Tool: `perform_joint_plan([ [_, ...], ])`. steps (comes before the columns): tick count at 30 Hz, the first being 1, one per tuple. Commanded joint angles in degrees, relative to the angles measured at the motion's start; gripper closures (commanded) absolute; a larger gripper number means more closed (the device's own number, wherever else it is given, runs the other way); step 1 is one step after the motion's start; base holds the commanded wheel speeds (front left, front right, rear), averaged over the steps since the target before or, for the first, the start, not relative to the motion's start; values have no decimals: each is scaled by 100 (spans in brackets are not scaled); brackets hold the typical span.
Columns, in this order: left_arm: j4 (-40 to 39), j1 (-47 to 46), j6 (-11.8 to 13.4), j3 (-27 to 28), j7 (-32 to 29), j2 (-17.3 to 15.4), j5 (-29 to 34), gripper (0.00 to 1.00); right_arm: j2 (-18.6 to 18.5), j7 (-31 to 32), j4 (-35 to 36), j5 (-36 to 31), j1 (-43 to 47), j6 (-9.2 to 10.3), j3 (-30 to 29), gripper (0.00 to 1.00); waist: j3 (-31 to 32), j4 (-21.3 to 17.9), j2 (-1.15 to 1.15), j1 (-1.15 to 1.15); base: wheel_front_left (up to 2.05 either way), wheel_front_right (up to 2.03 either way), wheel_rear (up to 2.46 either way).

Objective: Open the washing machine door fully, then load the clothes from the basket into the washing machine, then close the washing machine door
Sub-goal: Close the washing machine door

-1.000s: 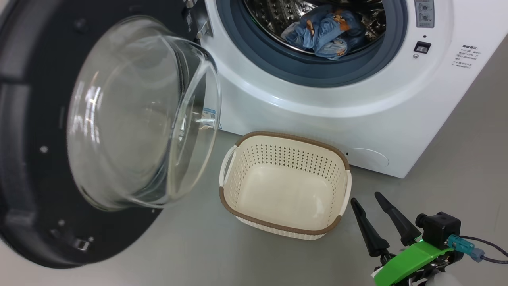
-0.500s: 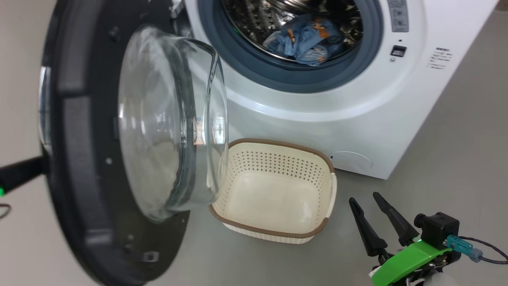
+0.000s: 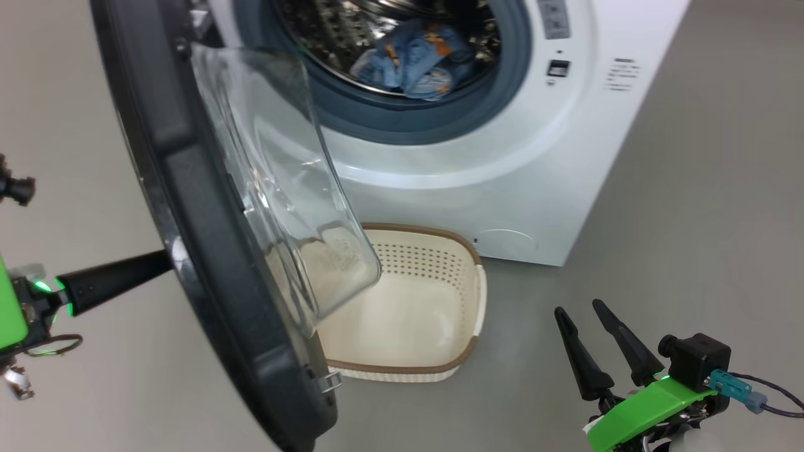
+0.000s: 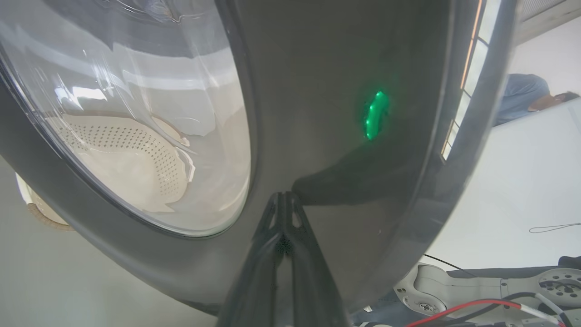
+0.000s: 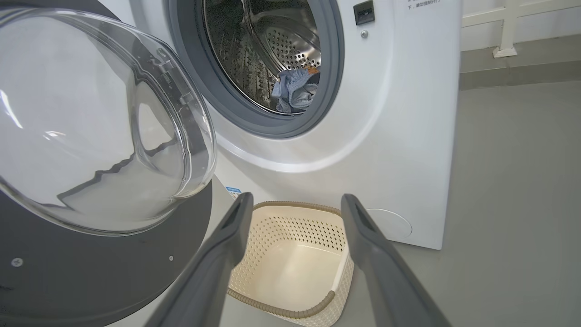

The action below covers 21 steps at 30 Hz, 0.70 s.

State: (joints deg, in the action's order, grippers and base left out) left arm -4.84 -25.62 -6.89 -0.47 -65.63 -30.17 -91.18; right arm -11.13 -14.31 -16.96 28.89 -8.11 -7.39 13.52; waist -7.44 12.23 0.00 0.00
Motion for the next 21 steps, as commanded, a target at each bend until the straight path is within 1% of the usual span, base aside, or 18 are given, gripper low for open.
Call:
perform_joint_plan([
  [1,-214,-290,-59,213,-7,-169,-47,100,10,-69,167,-16,-57,-10,72,0,-70,-259,0,0,0,0,0],
  [3,-207,-320,-59,198,4,-146,-30,100,17,-69,172,-18,-69,-10,59,0,-84,-312,0,0,0,0,0],
  [9,-110,-587,-59,115,132,16,93,100,78,-69,206,-23,-160,-10,-9,0,-209,-647,0,0,0,0,0],
  [21,171,-1153,-59,-79,545,405,344,100,192,-69,265,-36,-312,-10,-136,0,-457,-1274,0,0,0,0,0],
])
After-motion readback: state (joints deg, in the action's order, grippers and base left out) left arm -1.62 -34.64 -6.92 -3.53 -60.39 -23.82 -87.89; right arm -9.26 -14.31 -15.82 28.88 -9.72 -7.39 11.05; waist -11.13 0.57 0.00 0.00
